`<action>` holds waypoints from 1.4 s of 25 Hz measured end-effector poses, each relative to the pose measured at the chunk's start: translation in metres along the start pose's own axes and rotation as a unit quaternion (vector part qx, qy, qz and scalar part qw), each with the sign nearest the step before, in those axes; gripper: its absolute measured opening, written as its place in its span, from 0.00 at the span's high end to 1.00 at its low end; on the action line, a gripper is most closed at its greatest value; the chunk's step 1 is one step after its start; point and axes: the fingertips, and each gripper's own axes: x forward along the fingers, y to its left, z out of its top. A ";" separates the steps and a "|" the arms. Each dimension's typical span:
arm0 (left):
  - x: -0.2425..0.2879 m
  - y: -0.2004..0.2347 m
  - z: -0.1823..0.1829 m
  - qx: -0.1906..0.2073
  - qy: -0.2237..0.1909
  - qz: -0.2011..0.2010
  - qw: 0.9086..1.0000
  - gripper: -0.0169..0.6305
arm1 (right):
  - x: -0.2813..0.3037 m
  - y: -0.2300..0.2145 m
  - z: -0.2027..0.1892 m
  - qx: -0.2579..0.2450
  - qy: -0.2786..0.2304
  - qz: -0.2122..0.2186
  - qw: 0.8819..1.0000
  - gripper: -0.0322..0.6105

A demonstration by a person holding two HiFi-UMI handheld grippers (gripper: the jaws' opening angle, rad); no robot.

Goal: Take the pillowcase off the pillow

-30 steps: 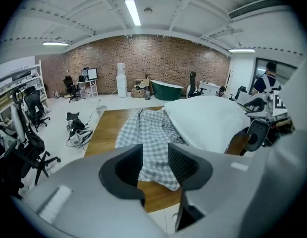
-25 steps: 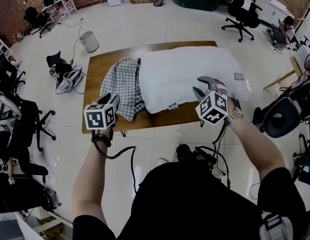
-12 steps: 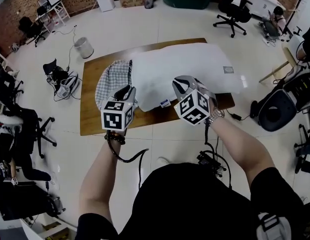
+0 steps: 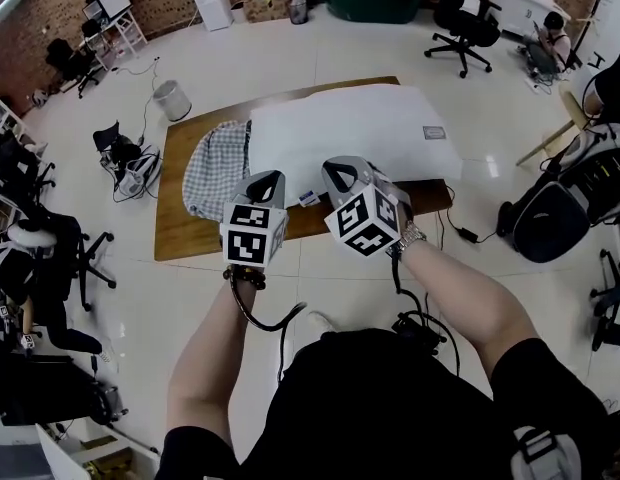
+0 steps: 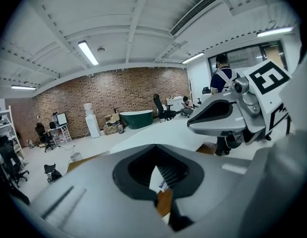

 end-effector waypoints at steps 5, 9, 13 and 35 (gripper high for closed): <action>-0.015 -0.050 0.008 0.006 -0.007 -0.004 1.000 0.97 | -0.035 0.009 -0.002 0.013 -0.024 0.006 1.000 0.95; -0.025 -0.072 0.005 0.011 -0.007 0.004 1.000 0.97 | -0.059 0.013 -0.003 0.021 -0.035 0.007 0.999 0.95; -0.033 -0.087 0.008 0.005 -0.012 0.015 1.000 0.97 | -0.078 0.017 -0.004 0.021 -0.043 0.012 0.999 0.95; -0.038 -0.105 0.006 0.013 -0.010 0.026 1.000 0.97 | -0.092 0.026 -0.007 0.020 -0.053 0.031 0.998 0.95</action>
